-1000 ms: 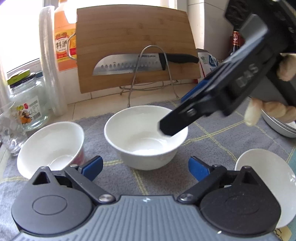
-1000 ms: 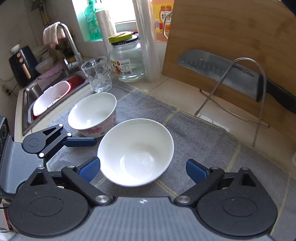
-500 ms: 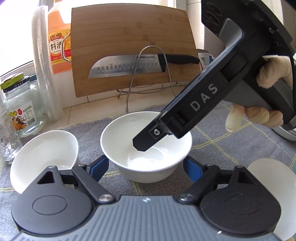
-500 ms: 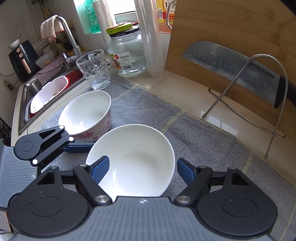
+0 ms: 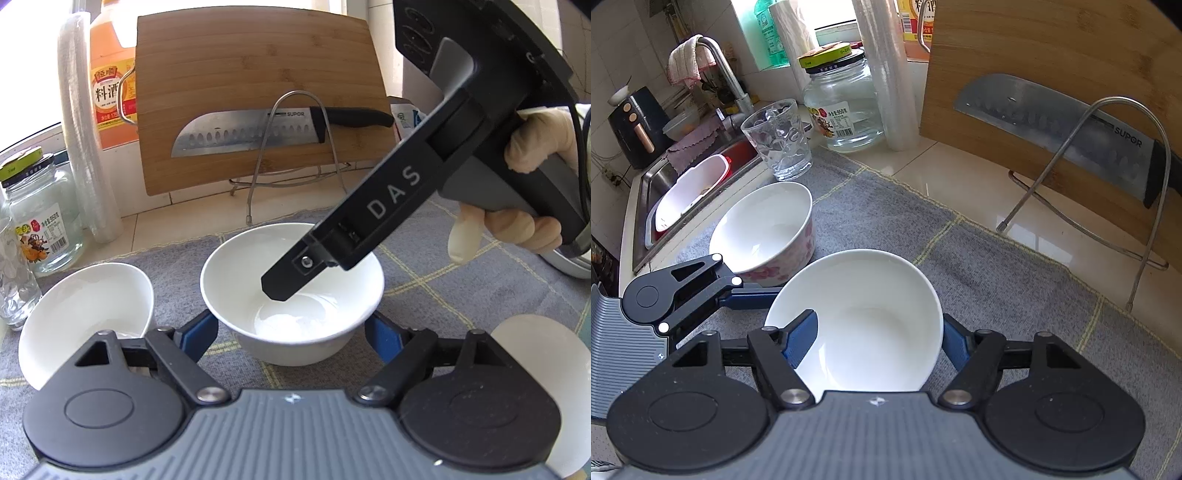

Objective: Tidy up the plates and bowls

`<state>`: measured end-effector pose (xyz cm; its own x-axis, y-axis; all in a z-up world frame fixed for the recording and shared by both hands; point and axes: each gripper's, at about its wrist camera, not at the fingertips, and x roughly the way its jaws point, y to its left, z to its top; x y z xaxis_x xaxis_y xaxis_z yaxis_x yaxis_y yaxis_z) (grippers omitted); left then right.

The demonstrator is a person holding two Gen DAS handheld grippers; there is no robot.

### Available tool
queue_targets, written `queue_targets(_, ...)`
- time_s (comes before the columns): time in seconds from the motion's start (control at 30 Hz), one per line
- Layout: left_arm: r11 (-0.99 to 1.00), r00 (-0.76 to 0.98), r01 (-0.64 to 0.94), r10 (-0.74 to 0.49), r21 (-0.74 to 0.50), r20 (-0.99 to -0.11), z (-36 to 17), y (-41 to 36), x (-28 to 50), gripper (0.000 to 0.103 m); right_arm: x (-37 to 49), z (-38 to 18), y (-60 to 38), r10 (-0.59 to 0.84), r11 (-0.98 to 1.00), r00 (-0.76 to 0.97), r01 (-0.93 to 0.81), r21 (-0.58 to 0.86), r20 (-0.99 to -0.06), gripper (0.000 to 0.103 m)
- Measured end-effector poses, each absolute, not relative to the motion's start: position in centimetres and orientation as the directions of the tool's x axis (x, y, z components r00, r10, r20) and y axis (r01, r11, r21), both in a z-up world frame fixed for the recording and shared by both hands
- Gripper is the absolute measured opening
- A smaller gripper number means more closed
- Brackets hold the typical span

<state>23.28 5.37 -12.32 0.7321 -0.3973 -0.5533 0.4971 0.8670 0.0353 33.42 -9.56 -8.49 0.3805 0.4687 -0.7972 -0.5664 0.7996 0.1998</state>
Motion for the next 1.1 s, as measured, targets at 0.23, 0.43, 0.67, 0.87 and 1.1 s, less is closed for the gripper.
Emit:
queue_targets(0.23, 0.862, 0.726, 0.506, -0.399, 0.042, -0.560, -11.2, 5.1, 22.5, 0.086, 32.4, -7.5, -10.2, 0.490, 0.798, 0.378, -0.557, 0.230, -0.785, 0.076)
queue_targets(0.43, 0.859, 0.720, 0.511, -0.401, 0.042, -0.566, -9.9, 4.9, 21.5, 0.086, 31.2, -6.2, -11.0, 0.528, 0.790, 0.381, -0.548, 0.275, -0.759, 0.076)
queue_targets(0.67, 0.855, 0.722, 0.517, -0.403, 0.051, -0.563, -8.8, 4.4, 19.4, 0.086, 28.7, -4.6, -11.6, 0.542, 0.788, 0.398, -0.547, 0.282, -0.740, 0.076)
queue_targets(0.87, 0.855, 0.724, 0.516, -0.405, 0.050, -0.558, -7.9, 3.9, 17.3, 0.086, 26.2, -3.2, -11.9, 0.537, 0.786, 0.415, -0.562, 0.258, -0.735, 0.076)
queue_targets(1.1, 0.855, 0.732, 0.516, -0.413, 0.046, -0.542, -7.0, 3.3, 14.5, 0.086, 23.2, -1.8, -12.3, 0.535, 0.782, 0.429, -0.576, 0.236, -0.728, 0.076)
